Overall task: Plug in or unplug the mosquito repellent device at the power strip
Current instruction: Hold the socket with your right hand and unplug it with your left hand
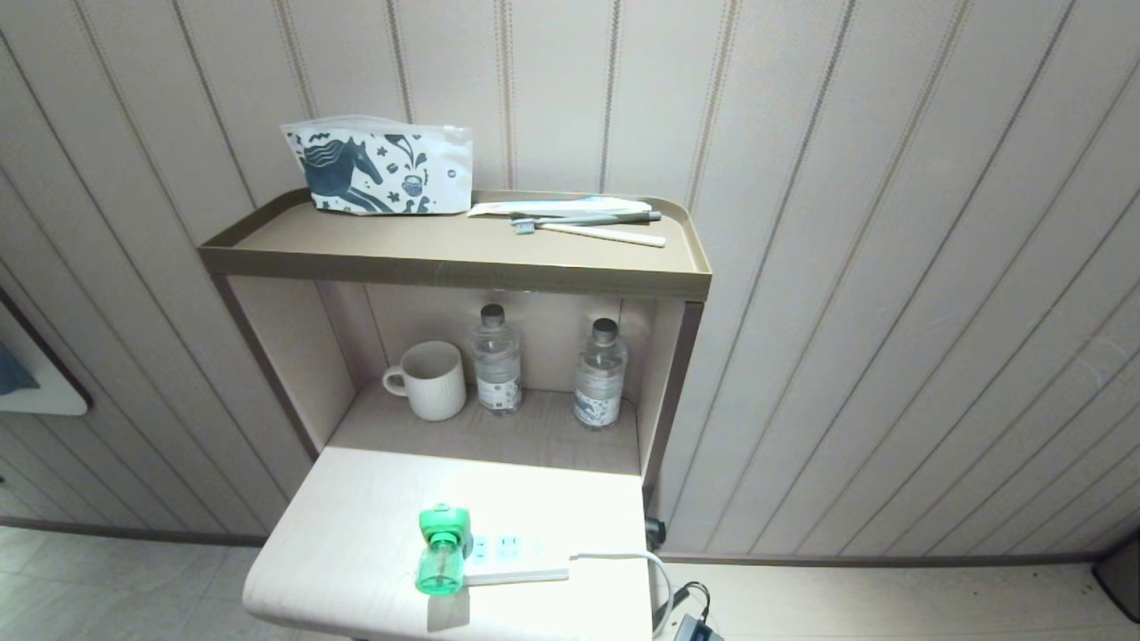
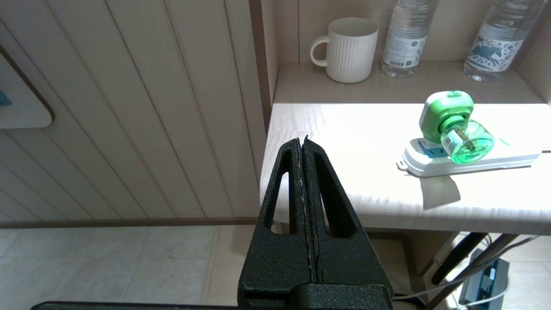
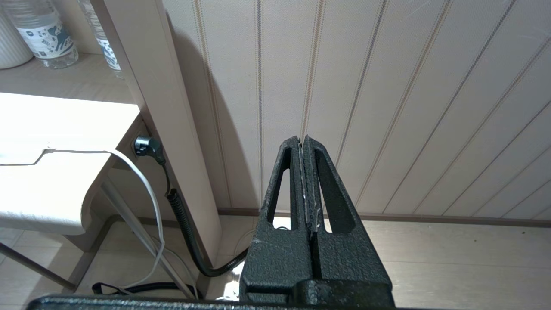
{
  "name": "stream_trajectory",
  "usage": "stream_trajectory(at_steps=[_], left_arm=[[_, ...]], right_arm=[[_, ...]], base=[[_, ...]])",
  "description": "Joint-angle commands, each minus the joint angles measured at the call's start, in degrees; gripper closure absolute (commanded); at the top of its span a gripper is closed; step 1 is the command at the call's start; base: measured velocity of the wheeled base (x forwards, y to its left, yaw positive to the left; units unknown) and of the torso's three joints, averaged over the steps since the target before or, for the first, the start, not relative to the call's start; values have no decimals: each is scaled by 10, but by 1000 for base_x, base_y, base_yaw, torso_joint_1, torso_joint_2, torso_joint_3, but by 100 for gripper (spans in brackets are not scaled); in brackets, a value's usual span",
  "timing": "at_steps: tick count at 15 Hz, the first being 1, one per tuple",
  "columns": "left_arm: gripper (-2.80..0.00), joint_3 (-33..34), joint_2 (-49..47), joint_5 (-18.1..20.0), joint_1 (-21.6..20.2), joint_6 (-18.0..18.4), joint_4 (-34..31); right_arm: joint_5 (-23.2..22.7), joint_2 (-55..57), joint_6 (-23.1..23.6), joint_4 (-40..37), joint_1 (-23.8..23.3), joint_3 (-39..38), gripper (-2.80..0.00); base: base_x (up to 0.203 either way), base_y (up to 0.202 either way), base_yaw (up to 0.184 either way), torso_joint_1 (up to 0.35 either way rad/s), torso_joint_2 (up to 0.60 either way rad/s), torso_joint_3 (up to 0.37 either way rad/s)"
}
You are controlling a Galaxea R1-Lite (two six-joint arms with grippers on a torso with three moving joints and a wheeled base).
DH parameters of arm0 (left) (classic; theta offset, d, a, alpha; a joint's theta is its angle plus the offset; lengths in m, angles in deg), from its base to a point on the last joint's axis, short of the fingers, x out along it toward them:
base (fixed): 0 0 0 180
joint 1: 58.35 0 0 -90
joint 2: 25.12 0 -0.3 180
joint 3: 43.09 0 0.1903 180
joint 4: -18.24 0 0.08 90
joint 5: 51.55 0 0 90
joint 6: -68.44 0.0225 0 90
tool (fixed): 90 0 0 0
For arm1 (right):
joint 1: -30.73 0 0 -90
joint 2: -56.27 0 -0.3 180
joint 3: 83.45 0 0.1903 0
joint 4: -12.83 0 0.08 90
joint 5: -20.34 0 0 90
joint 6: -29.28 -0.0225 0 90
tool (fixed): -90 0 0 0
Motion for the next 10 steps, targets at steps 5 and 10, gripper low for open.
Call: stream_trajectory(at_steps=[5, 10], left_arm=[[0, 0, 0, 0, 0, 1, 0], [0, -2, 0, -2, 0, 10, -3]], right_arm=[[0, 1, 1, 0, 0, 0, 0], [0, 1, 1, -1, 0, 0, 0]], base=[[0, 0, 0, 0, 0, 0], [0, 0, 0, 0, 0, 0]])
